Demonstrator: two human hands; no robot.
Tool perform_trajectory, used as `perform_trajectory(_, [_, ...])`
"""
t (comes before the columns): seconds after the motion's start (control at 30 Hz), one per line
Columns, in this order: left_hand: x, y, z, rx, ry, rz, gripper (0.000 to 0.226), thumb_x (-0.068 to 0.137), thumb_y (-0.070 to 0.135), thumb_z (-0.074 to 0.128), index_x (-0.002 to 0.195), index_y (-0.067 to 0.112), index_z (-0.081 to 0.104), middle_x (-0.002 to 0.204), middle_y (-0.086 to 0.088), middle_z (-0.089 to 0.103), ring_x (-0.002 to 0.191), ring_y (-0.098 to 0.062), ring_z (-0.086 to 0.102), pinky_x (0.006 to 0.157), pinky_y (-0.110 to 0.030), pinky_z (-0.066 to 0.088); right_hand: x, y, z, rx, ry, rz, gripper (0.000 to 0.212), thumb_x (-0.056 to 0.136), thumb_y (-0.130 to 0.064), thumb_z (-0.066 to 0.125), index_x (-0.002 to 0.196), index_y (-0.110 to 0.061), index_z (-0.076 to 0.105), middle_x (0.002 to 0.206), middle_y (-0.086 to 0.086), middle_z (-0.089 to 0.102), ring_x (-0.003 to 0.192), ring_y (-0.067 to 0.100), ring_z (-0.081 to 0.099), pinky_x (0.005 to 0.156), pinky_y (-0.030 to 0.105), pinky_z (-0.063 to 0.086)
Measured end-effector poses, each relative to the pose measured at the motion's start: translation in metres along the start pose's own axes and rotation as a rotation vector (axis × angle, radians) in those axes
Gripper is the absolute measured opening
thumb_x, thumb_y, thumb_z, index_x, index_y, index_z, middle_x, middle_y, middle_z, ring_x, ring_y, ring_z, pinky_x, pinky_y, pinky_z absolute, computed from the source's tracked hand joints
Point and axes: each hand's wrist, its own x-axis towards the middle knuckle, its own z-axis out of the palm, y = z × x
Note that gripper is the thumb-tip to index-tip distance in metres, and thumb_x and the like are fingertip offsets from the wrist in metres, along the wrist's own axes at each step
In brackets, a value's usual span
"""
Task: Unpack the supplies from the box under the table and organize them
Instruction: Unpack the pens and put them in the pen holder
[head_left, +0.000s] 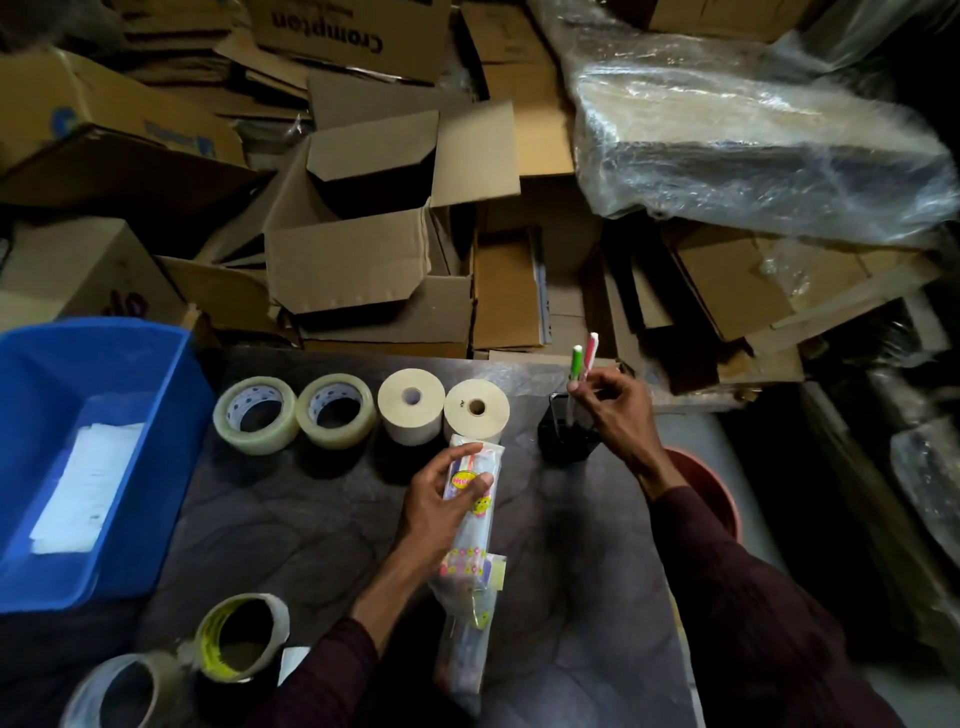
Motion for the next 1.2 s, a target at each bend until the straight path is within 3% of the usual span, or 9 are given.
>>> perform_trajectory(0.17, [-0.002, -0.003, 0.001, 0.020, -0.010, 0.002, 0.032, 0.080, 0.006, 0.076, 0.110, 0.015, 0.069, 0.104, 0.006, 0.074, 0.092, -0.010, 0.070, 0.076, -0.026, 0.056, 0.007, 0.030, 0.000, -0.266, 0.053, -0.040, 0.017, 0.076, -0.069, 0.066, 0.082, -0.053, 0.067, 0.084, -0.023, 0.067, 0.096, 0.011, 0.065, 0.101, 0.058, 0.043])
perform_trajectory(0.27, [-0.002, -0.005, 0.002, 0.020, -0.015, -0.010, 0.032, 0.081, 0.007, 0.076, 0.110, 0.016, 0.070, 0.107, 0.002, 0.073, 0.094, -0.013, 0.070, 0.078, -0.030, 0.057, 0.003, 0.032, -0.002, -0.426, 0.072, -0.051, 0.019, 0.084, -0.057, 0.068, 0.087, -0.038, 0.069, 0.104, -0.014, 0.070, 0.107, 0.011, 0.059, 0.114, 0.052, 0.021])
perform_trajectory(0.4, [-0.004, -0.009, 0.005, 0.021, -0.023, -0.035, 0.032, 0.081, 0.009, 0.077, 0.110, 0.020, 0.070, 0.108, 0.000, 0.073, 0.094, -0.015, 0.070, 0.076, -0.031, 0.057, 0.003, 0.035, -0.002, -0.653, 0.045, -0.006, 0.032, 0.082, -0.058, 0.069, 0.104, -0.036, 0.072, 0.139, -0.006, 0.052, 0.135, 0.023, 0.040, 0.114, 0.056, 0.017])
perform_trajectory(0.57, [-0.006, -0.012, 0.008, 0.020, -0.016, -0.047, 0.031, 0.080, 0.009, 0.077, 0.108, 0.020, 0.071, 0.105, 0.002, 0.073, 0.091, -0.013, 0.070, 0.073, -0.029, 0.056, 0.011, 0.028, 0.003, -0.725, -0.069, 0.170, 0.033, 0.083, -0.058, 0.066, 0.107, -0.037, 0.073, 0.150, -0.004, 0.044, 0.143, 0.026, 0.033, 0.117, 0.064, 0.003])
perform_trajectory(0.7, [-0.007, -0.011, 0.011, 0.003, -0.013, -0.055, 0.031, 0.080, 0.008, 0.077, 0.109, 0.019, 0.070, 0.103, 0.002, 0.073, 0.089, -0.011, 0.070, 0.072, -0.027, 0.056, 0.016, 0.034, 0.005, -0.608, -0.096, 0.278, 0.042, 0.078, -0.068, 0.065, 0.108, -0.039, 0.074, 0.129, -0.004, 0.066, 0.133, 0.025, 0.047, 0.116, 0.065, 0.002])
perform_trajectory(0.8, [-0.006, -0.008, 0.014, -0.001, 0.003, -0.029, 0.027, 0.083, 0.003, 0.073, 0.107, 0.015, 0.070, 0.101, 0.007, 0.073, 0.089, -0.005, 0.068, 0.074, -0.022, 0.055, 0.009, 0.028, -0.001, -0.399, 0.028, 0.272, 0.063, 0.065, -0.077, 0.070, 0.109, -0.033, 0.071, 0.119, -0.004, 0.070, 0.120, 0.023, 0.058, 0.115, 0.063, 0.021])
perform_trajectory(0.9, [-0.002, -0.002, 0.019, 0.003, 0.009, -0.018, 0.023, 0.090, -0.001, 0.063, 0.108, 0.013, 0.067, 0.107, 0.001, 0.070, 0.089, 0.005, 0.065, 0.076, -0.017, 0.052, -0.023, 0.012, -0.004, -0.330, 0.294, 0.172, 0.031, 0.083, -0.051, 0.070, 0.108, -0.034, 0.066, 0.126, 0.002, 0.061, 0.120, 0.024, 0.055, 0.107, 0.052, 0.038])
perform_trajectory(1.07, [0.007, 0.009, 0.023, -0.137, 0.008, -0.087, 0.029, 0.086, 0.020, 0.066, 0.115, 0.024, 0.069, 0.123, -0.007, 0.067, 0.115, -0.043, 0.060, 0.092, -0.065, 0.048, -0.117, 0.004, 0.018, 0.124, 0.269, 0.129, 0.002, 0.091, -0.013, 0.070, 0.092, -0.012, 0.072, 0.085, 0.002, 0.071, 0.076, -0.001, 0.063, 0.073, 0.021, 0.047])
perform_trajectory(1.2, [0.013, 0.023, 0.025, -0.234, 0.019, -0.107, 0.033, 0.088, 0.014, 0.068, 0.119, 0.024, 0.068, 0.130, -0.006, 0.064, 0.114, -0.047, 0.059, 0.095, -0.069, 0.043, -0.188, 0.012, 0.050, 0.420, 0.028, 0.328, 0.010, 0.091, -0.012, 0.067, 0.082, -0.014, 0.071, 0.072, 0.002, 0.070, 0.068, 0.016, 0.058, 0.059, 0.025, 0.046])
